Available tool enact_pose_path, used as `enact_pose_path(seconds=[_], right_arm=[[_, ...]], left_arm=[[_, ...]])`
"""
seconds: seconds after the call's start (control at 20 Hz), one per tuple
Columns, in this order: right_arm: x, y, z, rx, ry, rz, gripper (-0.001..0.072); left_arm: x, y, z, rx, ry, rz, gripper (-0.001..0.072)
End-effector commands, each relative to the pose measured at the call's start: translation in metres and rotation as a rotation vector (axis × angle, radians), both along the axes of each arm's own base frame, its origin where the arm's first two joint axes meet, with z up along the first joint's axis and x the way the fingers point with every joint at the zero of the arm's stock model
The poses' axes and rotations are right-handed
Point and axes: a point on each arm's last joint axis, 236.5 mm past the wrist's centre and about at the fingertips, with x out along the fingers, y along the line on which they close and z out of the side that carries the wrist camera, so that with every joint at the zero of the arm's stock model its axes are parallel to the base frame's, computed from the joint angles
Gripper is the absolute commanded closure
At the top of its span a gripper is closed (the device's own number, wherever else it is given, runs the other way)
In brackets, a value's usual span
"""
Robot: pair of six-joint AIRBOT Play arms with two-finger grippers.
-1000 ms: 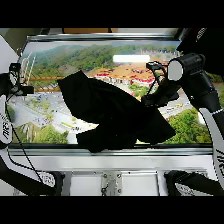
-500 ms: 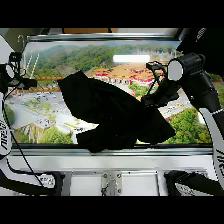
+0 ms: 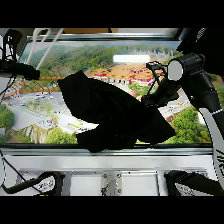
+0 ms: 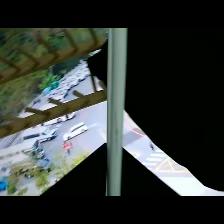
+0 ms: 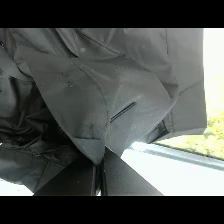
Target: Fold the clothes and pants, and hang the long-sleeved shirts on hangers.
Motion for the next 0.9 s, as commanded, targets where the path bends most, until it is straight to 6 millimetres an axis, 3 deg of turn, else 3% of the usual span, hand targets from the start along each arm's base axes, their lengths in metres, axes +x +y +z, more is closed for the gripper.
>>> enact_pose_path(seconds=[0.0,0.1,0.3,0.45,0.65,0.85], right_arm=[[0.0,0.0,0.0,-0.001,0.001,0.001,0.0699],[0.0,0.0,0.0,-0.001,0.001,0.001,0.0699],[0.0,0.0,-0.001,-0.001,0.002,0.001,0.0699],[0.0,0.0,-0.001,-0.001,0.002,0.001,0.0699],[0.0,0.0,-0.001,-0.001,0.002,0.001,0.0699],[0.0,0.0,-0.001,-0.001,0.002,0.001,0.0699]], left_arm=[[-0.07,-0.086,0.017,-0.097,-0.042,-0.509,0.0697],[-0.11,-0.093,-0.002,-0.148,0.044,-0.585,0.0696],[-0.134,-0.089,-0.02,-0.152,0.071,-0.561,0.0696],[-0.176,-0.102,-0.048,-0.091,0.096,-0.799,0.0697],[-0.229,-0.119,-0.084,-0.201,0.227,-0.903,0.0697],[-0.256,-0.131,-0.111,-0.237,0.274,-0.919,0.0697]])
